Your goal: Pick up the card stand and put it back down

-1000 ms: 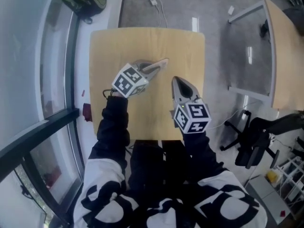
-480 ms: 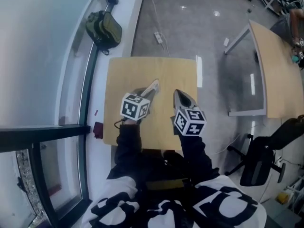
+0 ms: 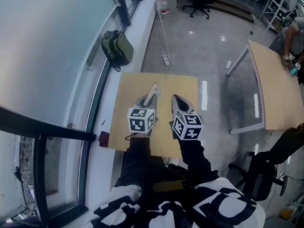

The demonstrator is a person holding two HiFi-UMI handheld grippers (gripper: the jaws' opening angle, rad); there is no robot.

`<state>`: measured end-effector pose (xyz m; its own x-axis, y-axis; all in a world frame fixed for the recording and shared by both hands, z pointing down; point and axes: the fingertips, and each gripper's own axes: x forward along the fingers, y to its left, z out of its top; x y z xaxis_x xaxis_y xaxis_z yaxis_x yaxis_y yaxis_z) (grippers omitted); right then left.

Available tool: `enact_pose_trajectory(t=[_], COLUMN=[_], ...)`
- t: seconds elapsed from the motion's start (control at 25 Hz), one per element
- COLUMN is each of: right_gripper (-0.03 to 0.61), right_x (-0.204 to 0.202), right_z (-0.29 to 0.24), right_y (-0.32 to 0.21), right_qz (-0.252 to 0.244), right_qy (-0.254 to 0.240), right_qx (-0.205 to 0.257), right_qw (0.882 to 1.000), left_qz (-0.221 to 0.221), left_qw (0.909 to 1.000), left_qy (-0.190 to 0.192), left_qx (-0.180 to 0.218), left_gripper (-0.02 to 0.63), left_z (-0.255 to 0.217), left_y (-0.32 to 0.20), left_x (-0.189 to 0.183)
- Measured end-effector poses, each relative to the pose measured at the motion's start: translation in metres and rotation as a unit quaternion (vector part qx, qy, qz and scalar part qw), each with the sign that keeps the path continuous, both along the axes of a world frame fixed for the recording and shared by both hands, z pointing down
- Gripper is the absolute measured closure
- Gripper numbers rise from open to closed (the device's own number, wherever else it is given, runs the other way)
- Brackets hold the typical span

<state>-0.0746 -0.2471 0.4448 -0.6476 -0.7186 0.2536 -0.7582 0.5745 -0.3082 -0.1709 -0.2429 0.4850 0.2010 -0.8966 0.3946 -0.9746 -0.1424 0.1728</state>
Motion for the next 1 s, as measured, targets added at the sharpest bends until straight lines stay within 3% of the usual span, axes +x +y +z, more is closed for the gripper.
enact_pose_trajectory(t=[0.28,0.44,0.6,0.8,1.0], right_gripper=[0.557,0.557,0.557,0.557,0.557], right_x=[0.002,0.005,0.011,0.012,0.016], right_z=[-0.029,-0.043,-0.054,-0.068,-0.076], right_y=[0.009,0.015,0.023,0.030,0.030], right_qz=[-0.007,-0.013,-0.018,-0.027,-0.030], right_qy=[-0.005,0.000,0.001,-0.003,-0.009], right_qx=[0.042,0.069,0.089,0.110,0.120], right_qw=[0.999,0.998,0.996,0.994,0.992], left_qz=[-0.059,-0.052,-0.050,-0.087,-0.097], left_qw=[0.9921,0.9845,0.9775,0.9672,0.9636], left_qy=[-0.032,-0.057,-0.074,-0.086,-0.087], left_qx=[0.106,0.157,0.191,0.222,0.234], left_gripper=[0.589,0.589,0.589,0.589,0.589], left_z=[-0.055,-0.081,-0.102,-0.119,-0.126], left_y=[0.018,0.029,0.040,0.049,0.053], left_x=[-0.003,0.009,0.021,0.018,0.020])
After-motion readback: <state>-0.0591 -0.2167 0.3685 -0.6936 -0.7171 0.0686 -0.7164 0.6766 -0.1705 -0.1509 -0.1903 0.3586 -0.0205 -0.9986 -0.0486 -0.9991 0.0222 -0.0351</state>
